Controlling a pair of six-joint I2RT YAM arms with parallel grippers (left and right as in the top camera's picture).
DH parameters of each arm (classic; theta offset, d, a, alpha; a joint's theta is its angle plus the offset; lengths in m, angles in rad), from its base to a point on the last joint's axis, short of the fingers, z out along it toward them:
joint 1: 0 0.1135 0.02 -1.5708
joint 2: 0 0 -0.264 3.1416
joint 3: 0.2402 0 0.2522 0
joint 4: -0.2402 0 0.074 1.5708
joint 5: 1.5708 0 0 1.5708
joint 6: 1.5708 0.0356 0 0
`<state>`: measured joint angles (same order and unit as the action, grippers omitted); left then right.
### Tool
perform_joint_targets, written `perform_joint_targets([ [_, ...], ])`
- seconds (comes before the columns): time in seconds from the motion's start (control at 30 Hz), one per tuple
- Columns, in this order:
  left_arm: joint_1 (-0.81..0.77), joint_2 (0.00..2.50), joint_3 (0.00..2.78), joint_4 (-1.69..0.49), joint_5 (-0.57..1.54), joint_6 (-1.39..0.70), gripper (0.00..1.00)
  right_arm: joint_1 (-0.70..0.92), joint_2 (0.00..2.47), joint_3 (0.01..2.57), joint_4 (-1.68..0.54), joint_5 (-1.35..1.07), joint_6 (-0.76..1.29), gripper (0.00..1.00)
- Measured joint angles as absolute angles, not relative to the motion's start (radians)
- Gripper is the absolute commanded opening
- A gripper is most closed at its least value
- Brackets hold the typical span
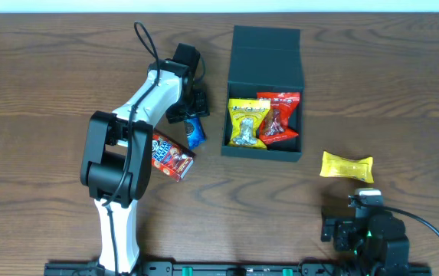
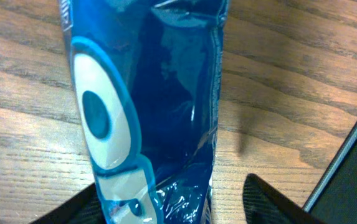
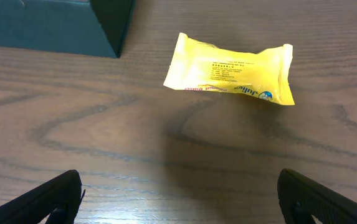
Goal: Pack container
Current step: 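Lift the Oreo pack with the left gripper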
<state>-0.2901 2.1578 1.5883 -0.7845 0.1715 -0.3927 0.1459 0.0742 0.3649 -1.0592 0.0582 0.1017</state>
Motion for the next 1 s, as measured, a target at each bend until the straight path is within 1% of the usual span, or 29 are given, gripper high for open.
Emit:
perform_joint_targets([
  [0.07,-0.290,2.158,1.588,-0.785,0.172,-0.392,0.59,0.146,0.074,0.365,-1.059,0.058,0.102,0.99],
  [0.17,-0.290,2.158,1.588,-0.785,0.172,-0.391,0.51,0.146,0.074,0.365,-1.059,0.058,0.102,0.99],
  [0.23,-0.290,2.158,1.588,-0.786,0.171,-0.392,0.50,0.146,0.074,0.365,-1.059,0.058,0.102,0.99],
  [0.27,-0.290,2.158,1.588,-0.788,0.171,-0.393,0.47,0.146,0.074,0.365,-1.059,0.058,0.102,0.99],
  [0.53,-0.290,2.158,1.588,-0.796,0.168,-0.392,0.44,0.146,0.074,0.365,-1.059,0.058,0.102,0.99],
  [0.6,-0.290,2.158,1.588,-0.796,0.168,-0.393,0.41,0.146,0.074,0.365,-1.059,0.058,0.102,0.99],
  [0.93,-0.290,2.158,1.588,-0.799,0.164,-0.392,0.36,0.146,0.074,0.365,-1.059,0.058,0.102,0.99],
  [0.97,-0.290,2.158,1.588,-0.800,0.164,-0.392,0.33,0.146,0.074,0.365,-1.059,0.058,0.102,0.99],
  [1.0,-0.290,2.158,1.588,-0.800,0.164,-0.393,0.33,0.146,0.074,0.365,-1.059,0.058,0.102,0.99],
])
